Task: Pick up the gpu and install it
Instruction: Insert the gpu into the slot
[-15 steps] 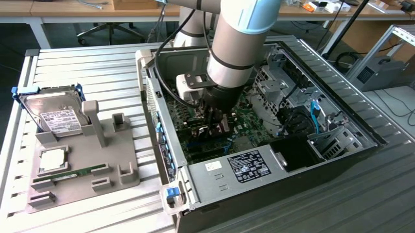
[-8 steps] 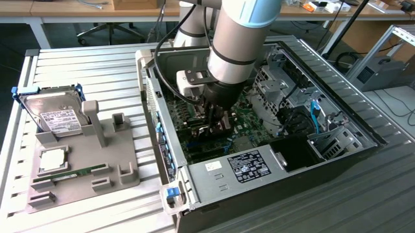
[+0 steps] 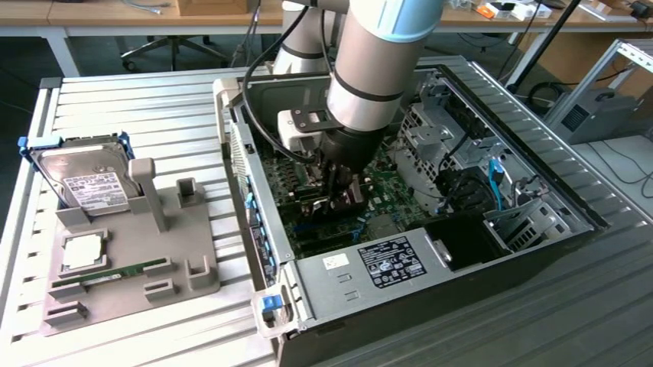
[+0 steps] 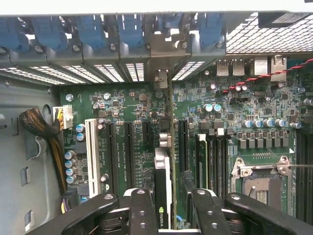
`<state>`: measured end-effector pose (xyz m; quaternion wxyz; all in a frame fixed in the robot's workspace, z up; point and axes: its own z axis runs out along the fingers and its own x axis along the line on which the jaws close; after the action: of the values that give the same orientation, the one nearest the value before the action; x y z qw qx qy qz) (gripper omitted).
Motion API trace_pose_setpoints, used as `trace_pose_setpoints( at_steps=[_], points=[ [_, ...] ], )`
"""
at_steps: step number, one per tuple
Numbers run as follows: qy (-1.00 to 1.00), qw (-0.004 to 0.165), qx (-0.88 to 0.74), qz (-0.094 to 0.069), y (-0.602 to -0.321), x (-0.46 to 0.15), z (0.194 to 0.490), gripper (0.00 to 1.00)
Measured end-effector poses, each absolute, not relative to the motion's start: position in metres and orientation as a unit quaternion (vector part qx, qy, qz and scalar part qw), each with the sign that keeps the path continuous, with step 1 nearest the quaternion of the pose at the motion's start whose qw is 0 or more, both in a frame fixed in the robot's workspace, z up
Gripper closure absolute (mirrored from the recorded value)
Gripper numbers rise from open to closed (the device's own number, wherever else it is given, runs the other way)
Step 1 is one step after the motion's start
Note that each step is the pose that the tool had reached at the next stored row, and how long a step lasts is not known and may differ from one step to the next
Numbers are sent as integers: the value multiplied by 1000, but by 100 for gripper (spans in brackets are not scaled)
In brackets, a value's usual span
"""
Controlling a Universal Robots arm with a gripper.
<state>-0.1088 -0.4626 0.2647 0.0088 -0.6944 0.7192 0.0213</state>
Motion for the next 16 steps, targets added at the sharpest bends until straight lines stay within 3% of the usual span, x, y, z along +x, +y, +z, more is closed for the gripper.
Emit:
trace_pose_setpoints(
  at_steps=[10, 12, 16],
  points=[
    [719, 9, -694, 21, -463, -109, 265, 65],
    [719, 9, -694, 21, -463, -109, 265, 73],
    [719, 9, -694, 21, -463, -109, 265, 73]
  ],
)
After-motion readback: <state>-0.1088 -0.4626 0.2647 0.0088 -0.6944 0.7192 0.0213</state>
